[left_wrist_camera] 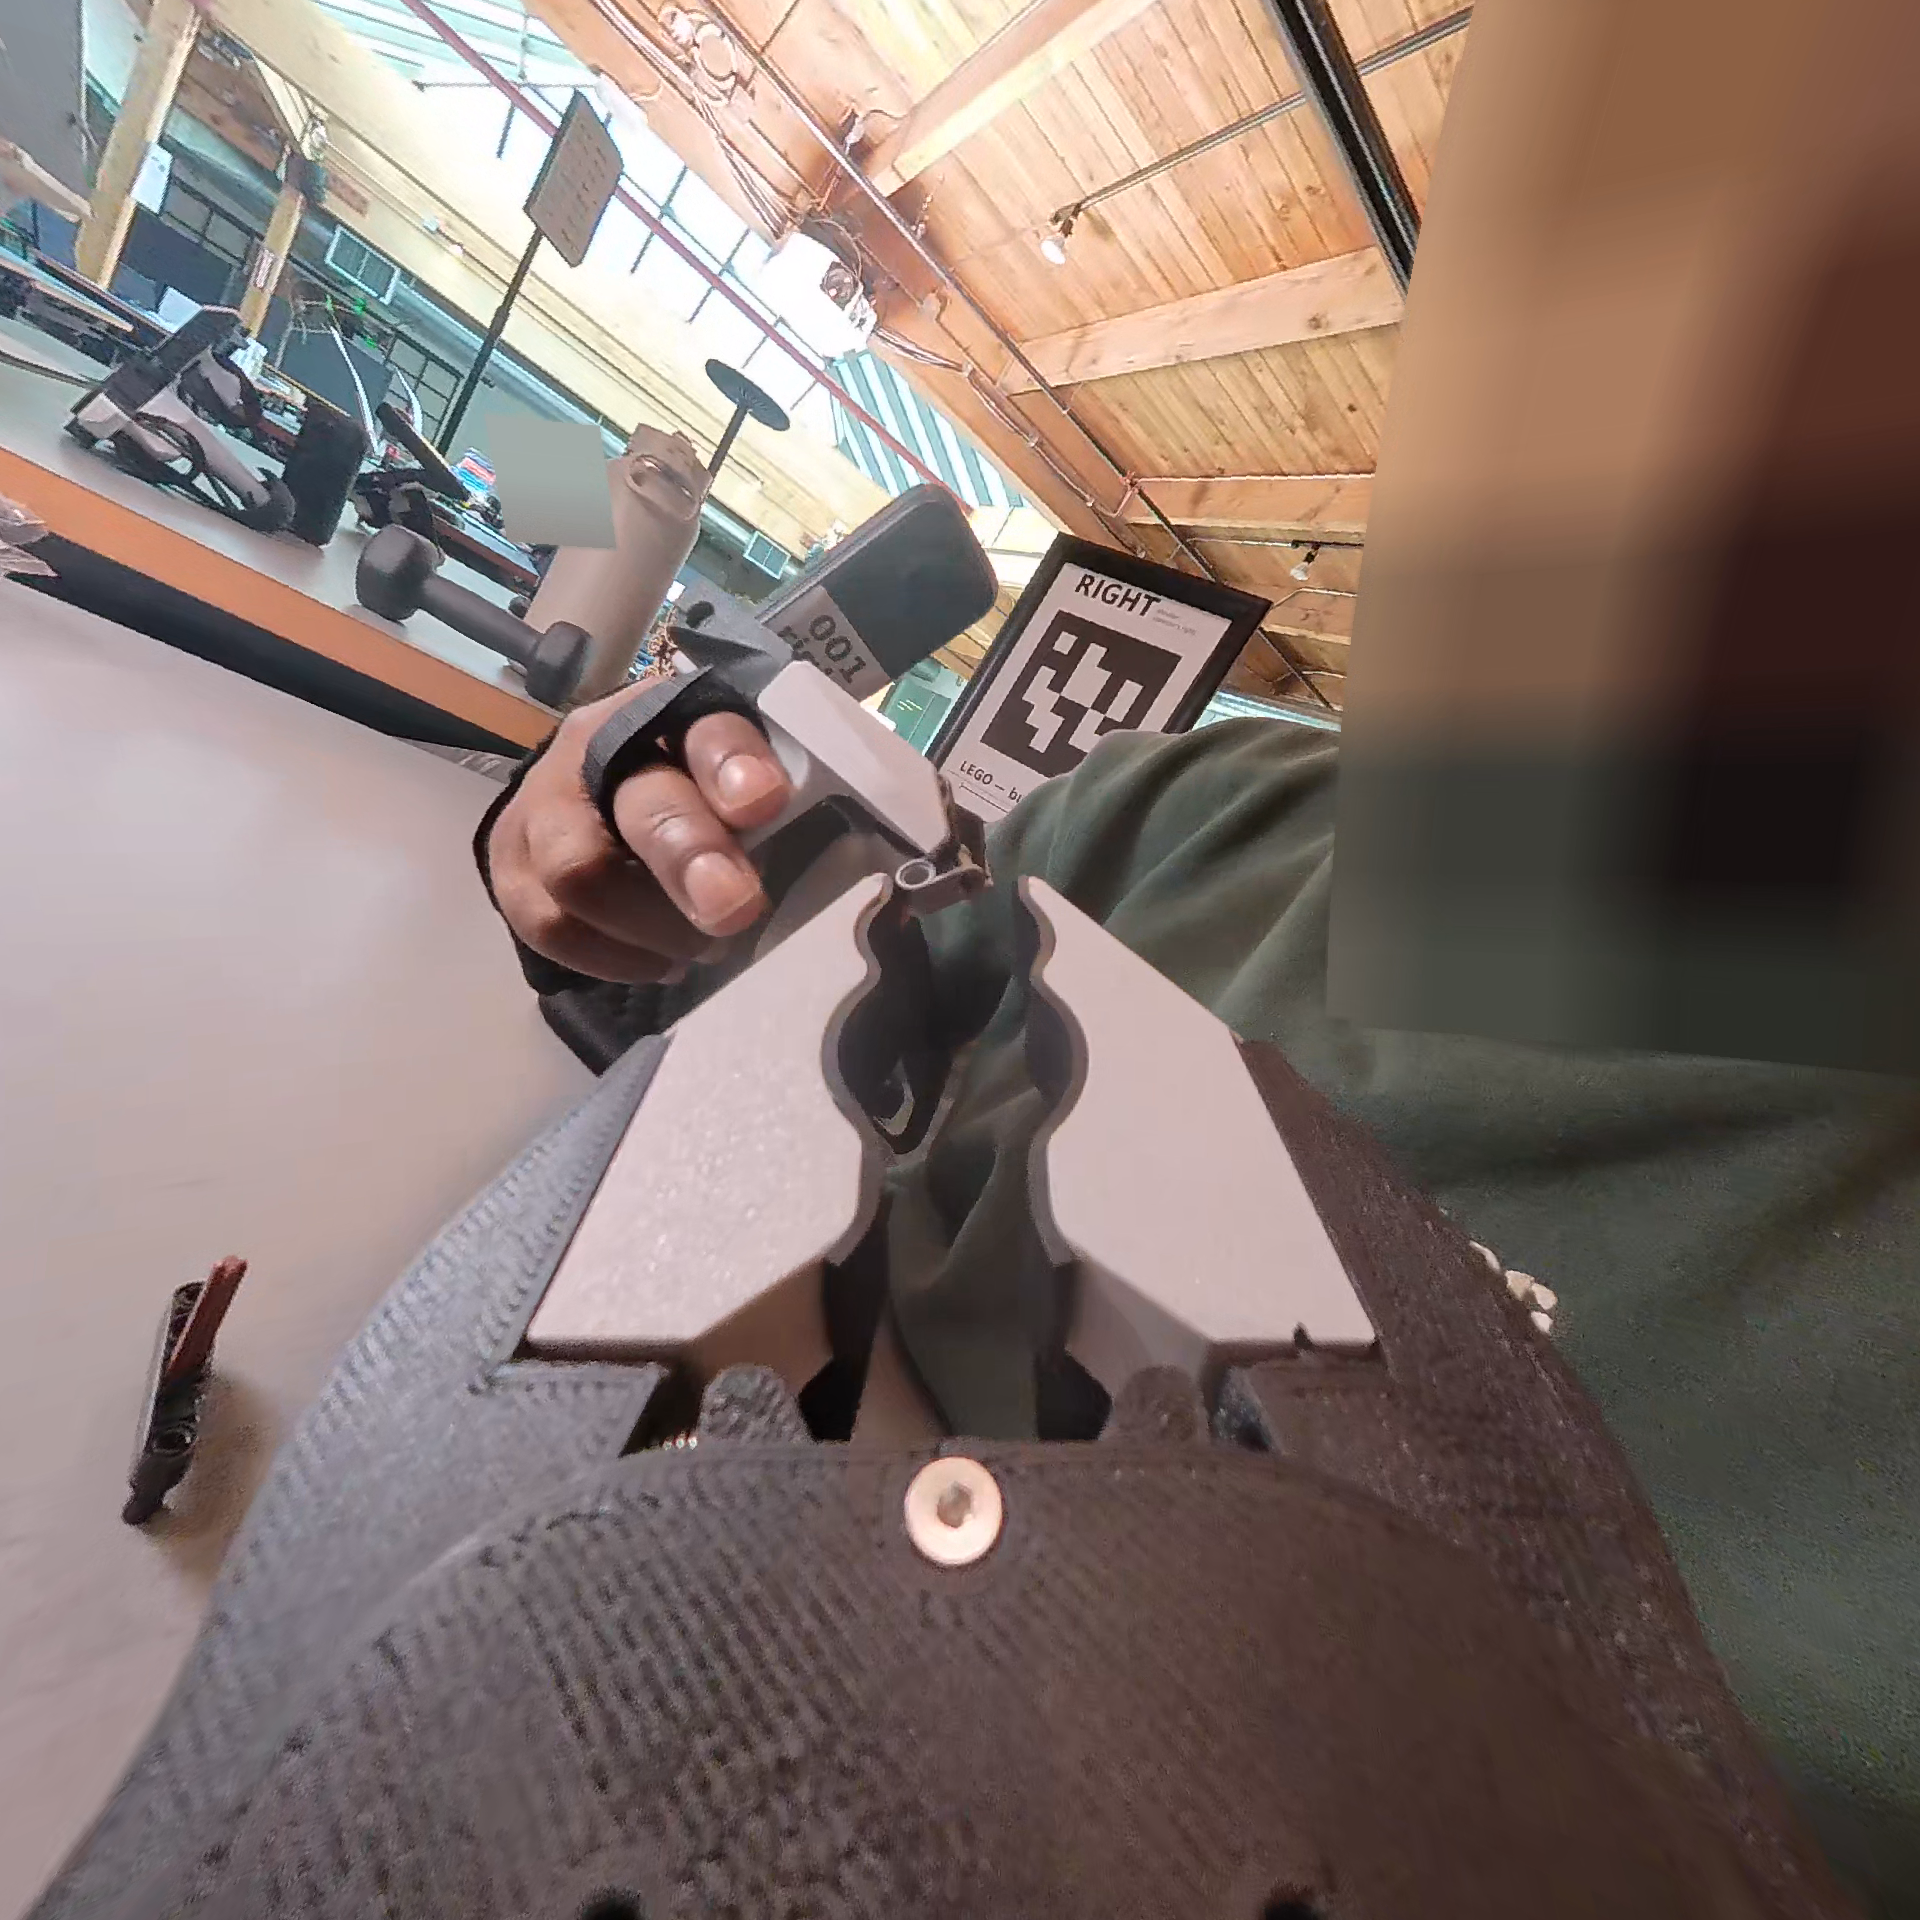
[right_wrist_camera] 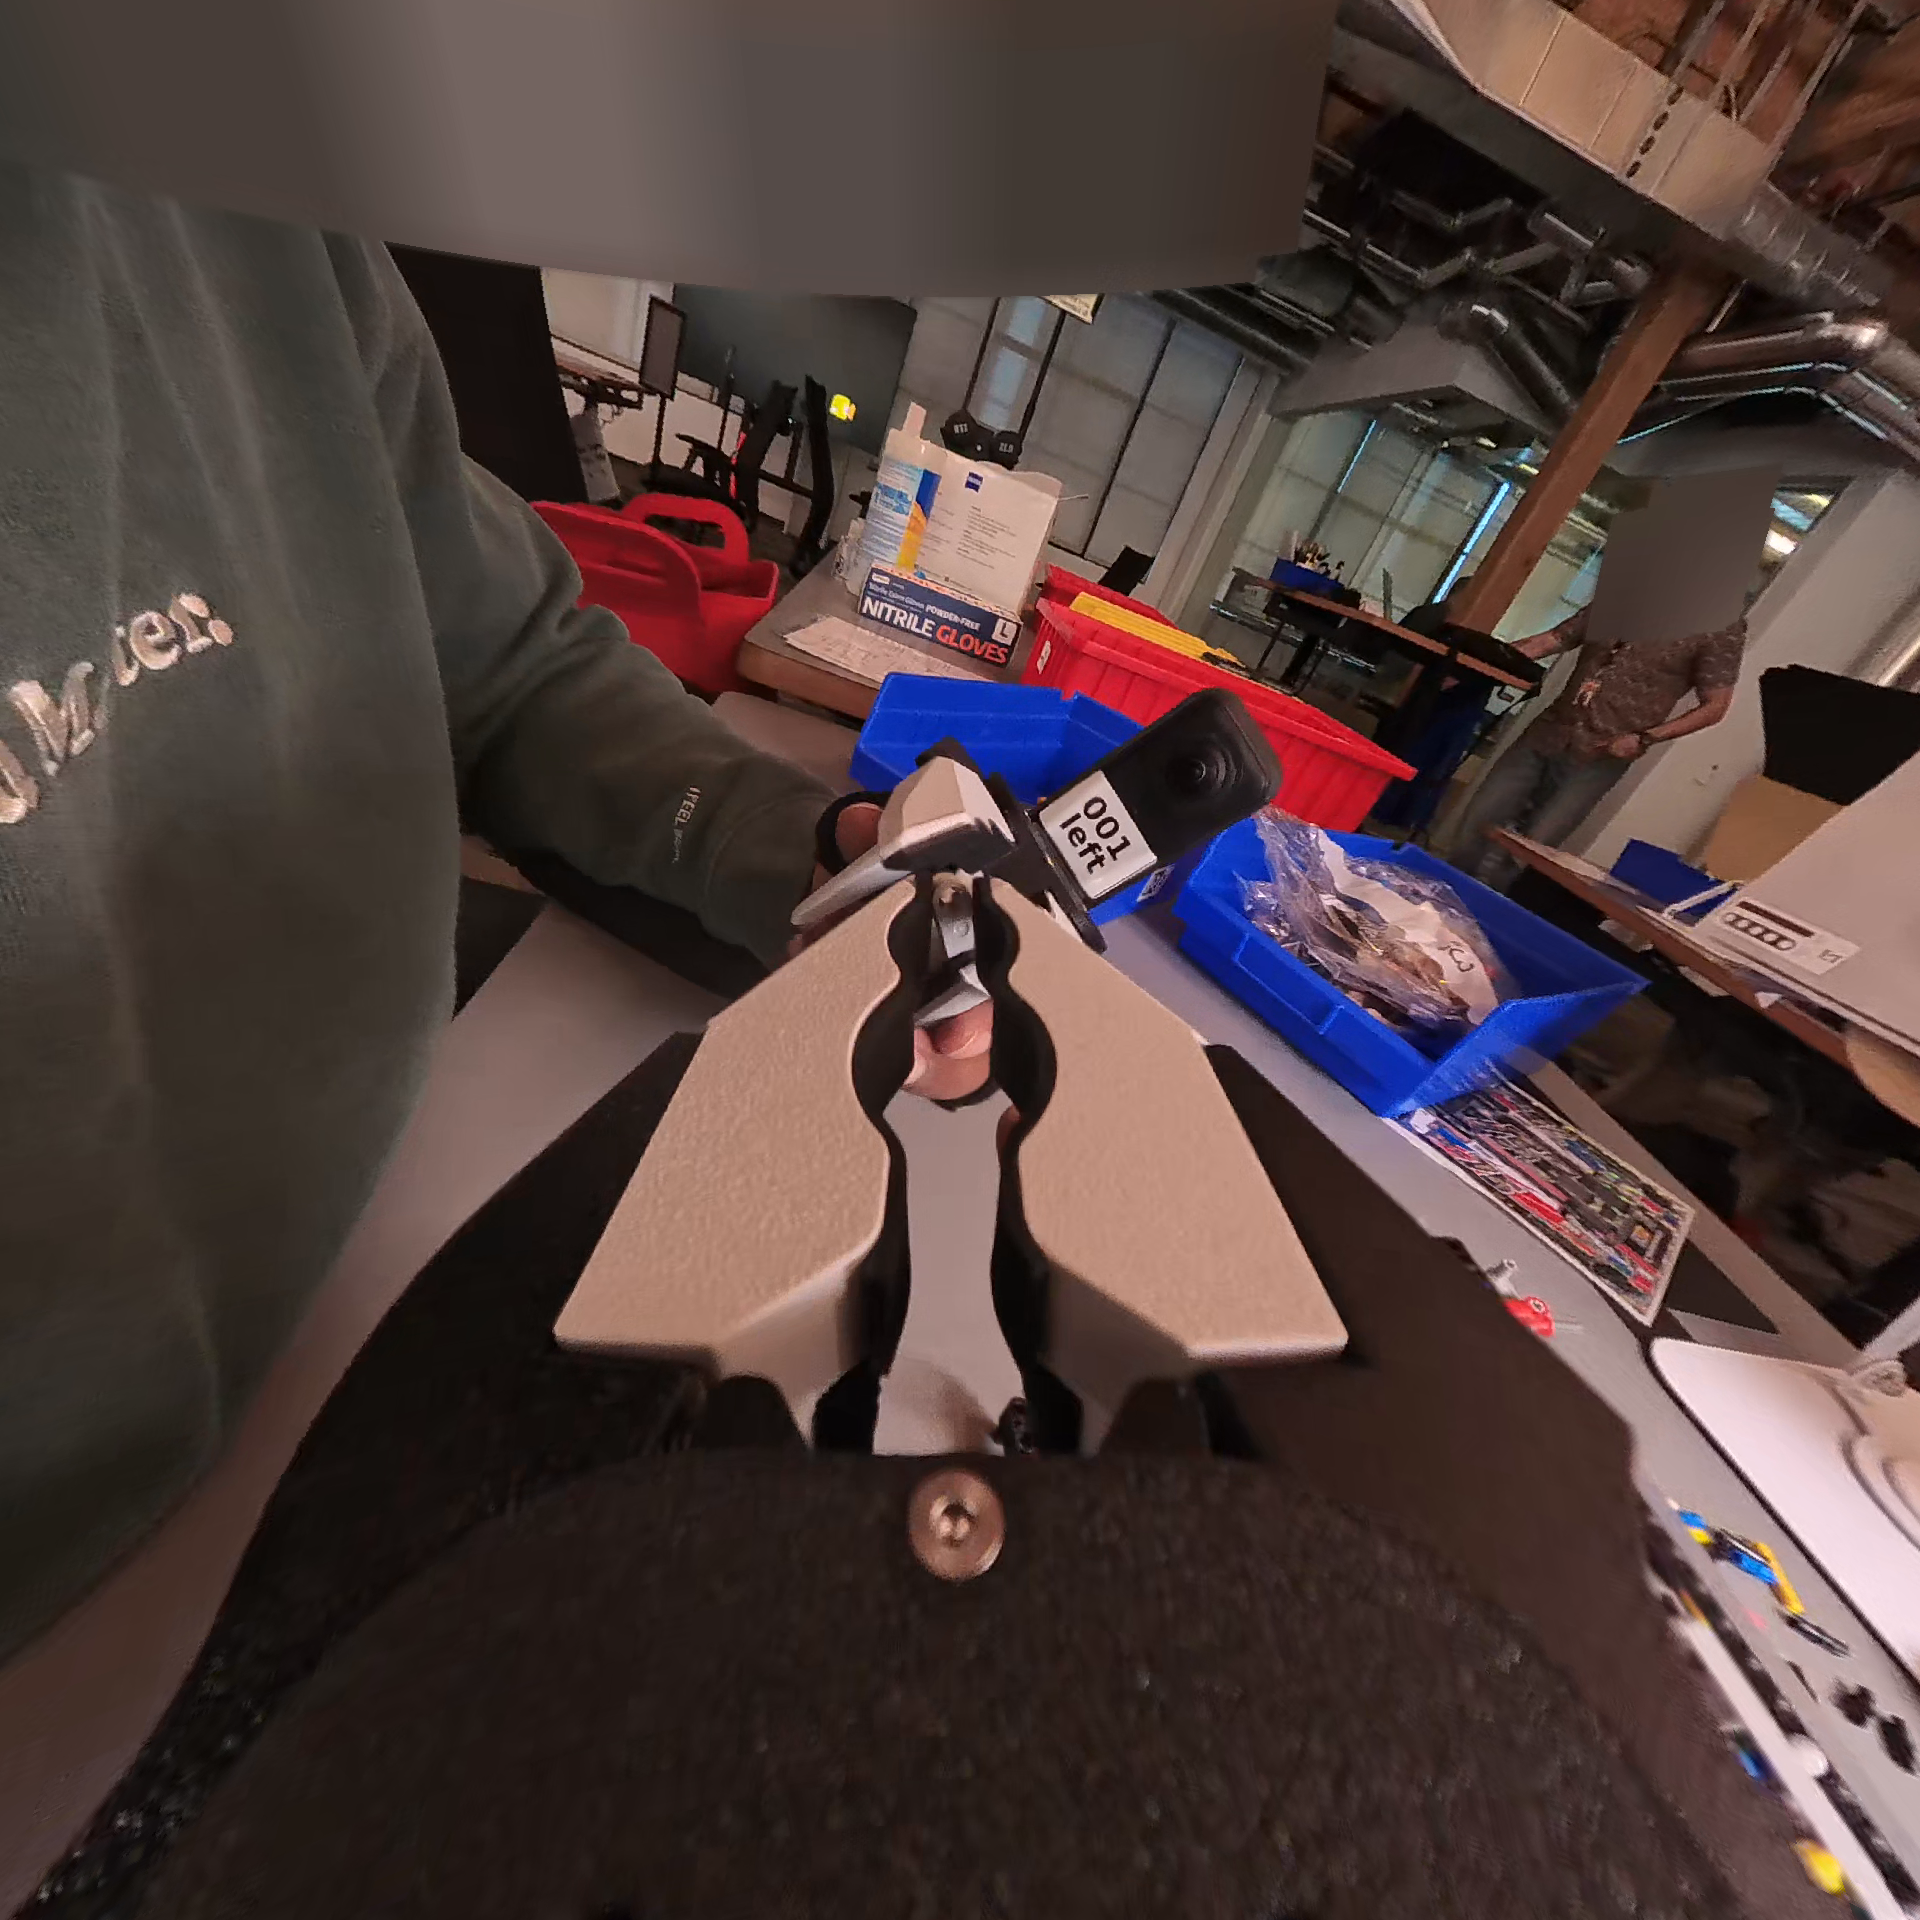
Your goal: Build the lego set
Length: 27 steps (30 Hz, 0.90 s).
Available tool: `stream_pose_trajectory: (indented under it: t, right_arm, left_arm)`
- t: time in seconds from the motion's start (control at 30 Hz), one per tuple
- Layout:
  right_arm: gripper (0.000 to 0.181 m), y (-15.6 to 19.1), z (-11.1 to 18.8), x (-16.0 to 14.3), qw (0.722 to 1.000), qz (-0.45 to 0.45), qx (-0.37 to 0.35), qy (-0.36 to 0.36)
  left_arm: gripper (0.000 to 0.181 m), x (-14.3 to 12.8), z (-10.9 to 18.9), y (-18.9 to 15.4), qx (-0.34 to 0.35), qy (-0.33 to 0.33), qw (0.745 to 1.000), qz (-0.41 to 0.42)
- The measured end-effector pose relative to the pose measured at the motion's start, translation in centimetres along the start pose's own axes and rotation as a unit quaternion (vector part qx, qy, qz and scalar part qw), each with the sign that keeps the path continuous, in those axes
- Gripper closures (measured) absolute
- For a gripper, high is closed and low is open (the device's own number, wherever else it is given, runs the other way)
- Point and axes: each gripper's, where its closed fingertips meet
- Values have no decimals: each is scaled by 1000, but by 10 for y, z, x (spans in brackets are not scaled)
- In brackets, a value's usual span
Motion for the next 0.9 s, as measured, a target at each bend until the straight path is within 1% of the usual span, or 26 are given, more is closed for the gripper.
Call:
stream_pose_trajectory:
  t: [0.1,0.27,0.4,0.5,0.6,0.7,0.8,0.87,0.9]
  right_arm:
    - [177,-2,1,-1,1000,-9,1,-4]
    - [178,-5,2,-5,1000,-13,-2,-1]
    - [178,-4,1,-7,1000,-1,-6,6]
    - [178,-3,1,-7,1000,10,-9,10]
    - [178,-1,0,-9,1000,22,-8,17]
    - [178,-1,0,-9,999,27,-10,19]
    - [177,-8,-1,-16,999,24,-25,34]
    - [176,-16,0,-24,998,8,-38,55]
    - [173,-19,0,-28,997,-8,-39,62]
  left_arm:
    - [169,1,3,3,3,-4,1000,6]
    - [174,1,6,7,15,-3,1000,5]
    - [168,2,8,13,23,-10,1000,17]
    - [166,-1,6,14,16,-4,999,29]
    - [172,0,5,10,0,-6,999,35]
    - [173,-1,6,10,-1,-3,999,39]
    - [174,1,9,18,37,-2,999,22]
    - [175,2,13,27,95,8,995,-16]
    - [175,3,16,31,133,18,990,-48]
Point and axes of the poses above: each gripper's, where its closed fingertips meet, z back along the fingers, x out of its top, y = z × x across the jaws, and after that the axes turned 12 degrees about y, right-handed
